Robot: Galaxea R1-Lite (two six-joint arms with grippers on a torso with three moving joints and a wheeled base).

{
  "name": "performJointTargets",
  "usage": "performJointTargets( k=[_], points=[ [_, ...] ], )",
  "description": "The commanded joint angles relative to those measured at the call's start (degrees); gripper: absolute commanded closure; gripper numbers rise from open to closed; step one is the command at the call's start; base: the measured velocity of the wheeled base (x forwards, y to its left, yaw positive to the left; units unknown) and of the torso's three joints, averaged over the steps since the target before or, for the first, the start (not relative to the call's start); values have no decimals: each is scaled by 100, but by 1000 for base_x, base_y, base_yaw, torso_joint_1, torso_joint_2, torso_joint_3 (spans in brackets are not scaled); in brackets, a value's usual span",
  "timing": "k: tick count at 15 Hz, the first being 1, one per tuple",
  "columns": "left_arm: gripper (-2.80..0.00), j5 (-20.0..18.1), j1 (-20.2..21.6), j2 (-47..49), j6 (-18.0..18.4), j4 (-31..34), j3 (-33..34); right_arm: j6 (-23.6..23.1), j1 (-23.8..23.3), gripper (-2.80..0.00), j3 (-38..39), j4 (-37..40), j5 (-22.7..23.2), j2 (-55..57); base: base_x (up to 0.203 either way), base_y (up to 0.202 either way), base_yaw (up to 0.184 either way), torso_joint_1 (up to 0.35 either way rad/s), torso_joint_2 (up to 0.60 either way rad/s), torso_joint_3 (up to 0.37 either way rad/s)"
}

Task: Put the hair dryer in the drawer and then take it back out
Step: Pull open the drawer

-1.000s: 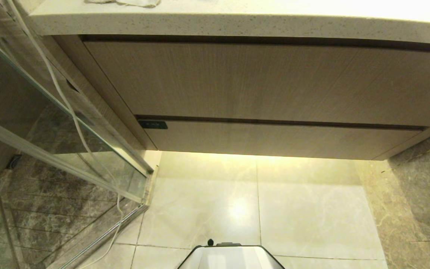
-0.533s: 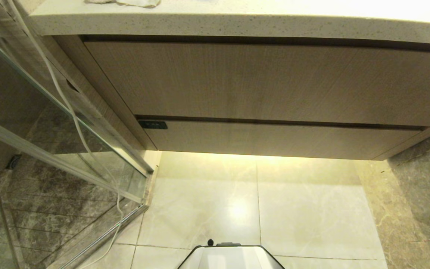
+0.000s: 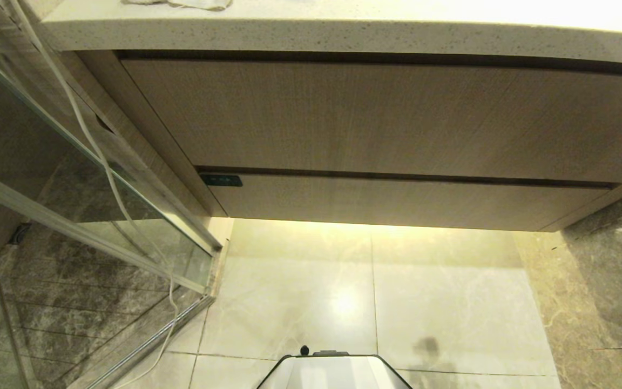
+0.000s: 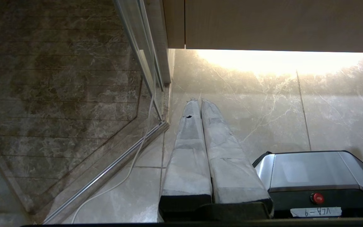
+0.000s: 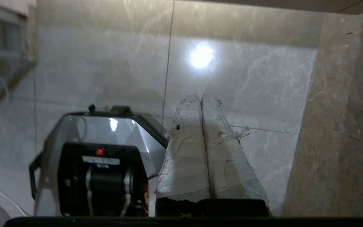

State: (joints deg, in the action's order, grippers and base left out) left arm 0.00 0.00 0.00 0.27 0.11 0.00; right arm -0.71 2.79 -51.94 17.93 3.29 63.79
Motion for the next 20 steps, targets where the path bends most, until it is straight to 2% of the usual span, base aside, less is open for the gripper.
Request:
performJointTargets(
  k=[1, 2, 3, 4, 6, 9, 11, 14, 16, 17, 18, 20],
  points=[
    [0, 0, 0, 0, 0, -2, 9, -513, 152, 0, -277, -446, 186, 2313, 0, 0, 0, 0, 0, 0],
    [0, 0, 0, 0, 0, -2, 9, -739, 217, 0, -376, -726, 375, 2772, 0, 0, 0, 0, 0, 0],
    [0, 0, 0, 0, 0, -2, 9, -972, 263, -280, -495, -931, 585, 3200, 0, 0, 0, 0, 0, 0],
    [0, 0, 0, 0, 0, -2, 9, -1329, 295, -280, -612, -1058, 746, 3593, 0, 0, 0, 0, 0, 0],
    [0, 0, 0, 0, 0, -2, 9, -2482, 324, -280, -741, -1293, 916, 4129, 0, 0, 0, 0, 0, 0],
    [0, 0, 0, 0, 0, -2, 9, -3370, 289, -280, -861, -1602, 985, 4478, 0, 0, 0, 0, 0, 0],
    [0, 0, 0, 0, 0, -2, 9, -4043, 273, -280, -668, -2235, 968, 4534, 0, 0, 0, 0, 0, 0],
    [0, 0, 0, 0, 0, -2, 9, -5218, 205, -280, 18, -3885, 958, 4619, 0, 0, 0, 0, 0, 0],
    [0, 0, 0, 0, 0, -2, 9, -6115, 44, -280, 575, -5519, 1004, 4734, 0, 0, 0, 0, 0, 0],
    [0, 0, 0, 0, 0, -2, 9, -6411, -32, -280, 871, -6138, 1129, 4784, 0, 0, 0, 0, 0, 0],
    [0, 0, 0, 0, 0, -2, 9, -6528, -132, -280, 1104, -6528, 1431, 4819, 0, 0, 0, 0, 0, 0],
    [0, 0, 0, 0, 0, -2, 9, -6618, -259, -280, 1179, -6828, 1796, 4892, 0, 0, 0, 0, 0, 0]
  ],
)
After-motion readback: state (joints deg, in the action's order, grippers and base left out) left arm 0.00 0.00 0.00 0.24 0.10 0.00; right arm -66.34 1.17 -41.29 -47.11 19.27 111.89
